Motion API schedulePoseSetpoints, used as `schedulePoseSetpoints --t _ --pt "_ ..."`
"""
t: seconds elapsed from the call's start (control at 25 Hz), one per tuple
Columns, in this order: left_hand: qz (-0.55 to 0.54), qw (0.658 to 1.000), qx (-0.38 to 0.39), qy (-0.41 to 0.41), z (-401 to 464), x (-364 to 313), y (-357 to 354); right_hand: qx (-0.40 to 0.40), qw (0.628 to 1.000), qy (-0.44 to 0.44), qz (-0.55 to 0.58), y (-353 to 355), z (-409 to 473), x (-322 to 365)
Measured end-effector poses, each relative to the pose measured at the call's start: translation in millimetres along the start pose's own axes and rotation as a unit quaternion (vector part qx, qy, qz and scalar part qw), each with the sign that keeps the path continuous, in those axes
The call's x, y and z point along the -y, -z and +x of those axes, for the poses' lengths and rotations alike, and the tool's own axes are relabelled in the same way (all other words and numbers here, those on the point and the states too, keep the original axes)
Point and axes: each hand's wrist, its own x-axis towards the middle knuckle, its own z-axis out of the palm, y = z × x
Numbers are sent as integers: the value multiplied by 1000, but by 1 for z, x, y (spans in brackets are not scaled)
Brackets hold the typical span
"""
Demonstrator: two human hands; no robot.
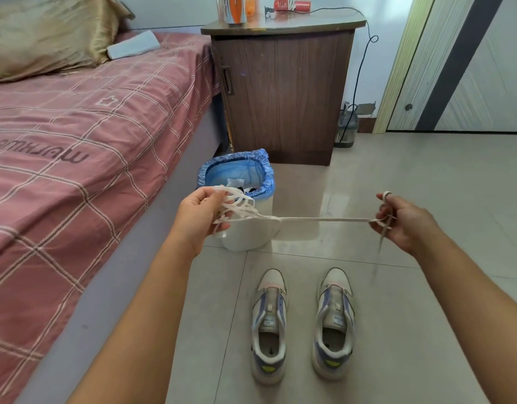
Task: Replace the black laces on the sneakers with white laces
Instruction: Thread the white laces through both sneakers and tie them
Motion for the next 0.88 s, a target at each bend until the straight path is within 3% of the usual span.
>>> schedulePoseSetpoints --t 0.28,0.36,0.52,0.68,0.72,0.8,0.88 --pt "-7 999 -43 28 11 8 1 -92 995 39 0 45 14 30" --pt "-63 996 -47 36 14 7 3 -121 992 35 0 60 17 35" --pt "-195 974 -85 80 21 7 9 -125 985 -20 120 92 20 39" --pt "-138 983 -97 76 23 16 13 -114 985 -54 120 104 20 31" --pt "-121 986 -99 67 22 17 13 -104 990 -64 73 104 18 29" --pt "-45 996 -70 28 16 14 9 -70 978 -74 -180 98 13 24" --pt "91 995 15 -30 4 7 -4 4 873 -57 -484 74 4 19"
